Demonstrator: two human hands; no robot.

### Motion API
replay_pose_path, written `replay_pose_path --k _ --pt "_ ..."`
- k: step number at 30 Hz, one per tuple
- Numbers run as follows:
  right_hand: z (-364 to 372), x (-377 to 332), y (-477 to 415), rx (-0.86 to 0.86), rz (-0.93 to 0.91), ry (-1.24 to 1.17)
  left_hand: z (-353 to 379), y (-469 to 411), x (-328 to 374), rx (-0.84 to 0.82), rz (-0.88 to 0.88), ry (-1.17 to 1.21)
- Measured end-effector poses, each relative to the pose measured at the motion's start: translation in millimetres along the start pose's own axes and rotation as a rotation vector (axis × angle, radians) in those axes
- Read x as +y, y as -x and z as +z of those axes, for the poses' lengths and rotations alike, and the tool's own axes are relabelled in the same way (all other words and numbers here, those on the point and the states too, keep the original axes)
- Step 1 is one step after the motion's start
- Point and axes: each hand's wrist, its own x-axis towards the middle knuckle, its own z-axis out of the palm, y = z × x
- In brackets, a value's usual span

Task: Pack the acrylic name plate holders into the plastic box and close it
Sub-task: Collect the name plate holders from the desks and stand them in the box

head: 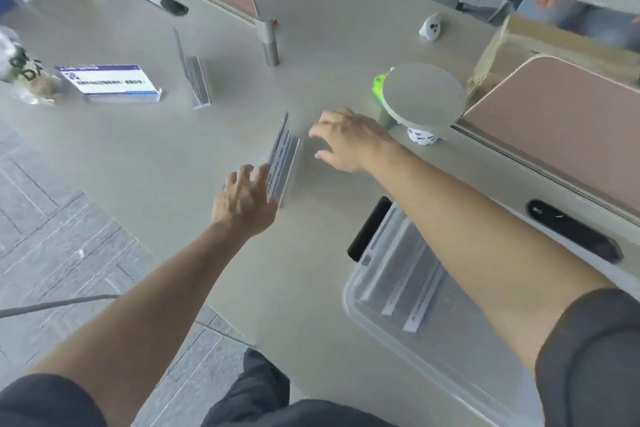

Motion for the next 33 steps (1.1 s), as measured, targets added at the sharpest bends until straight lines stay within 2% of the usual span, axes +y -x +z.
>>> replay_pose_path --k 8,16,21,25,33 --pt "35 -46 -128 -0.153 -0.077 0.255 13 -54 -29 -0.184 -0.050 0.058" --pt "69 -33 -163 -0.278 -0.150 0.429 32 -69 -35 -0.181 -0.034 0.195" --pt "52 -16 -140 -0.238 -0.140 0.265 7 -74 -48 -0.068 0.048 0.206" --pt "10 -3 -100 -0.144 -0.055 0.155 -19 -75 -32 0.059 0.156 0.269" --pt "-79 56 50 0.075 0.167 0.091 -79 -60 89 0.336 0.488 0.346"
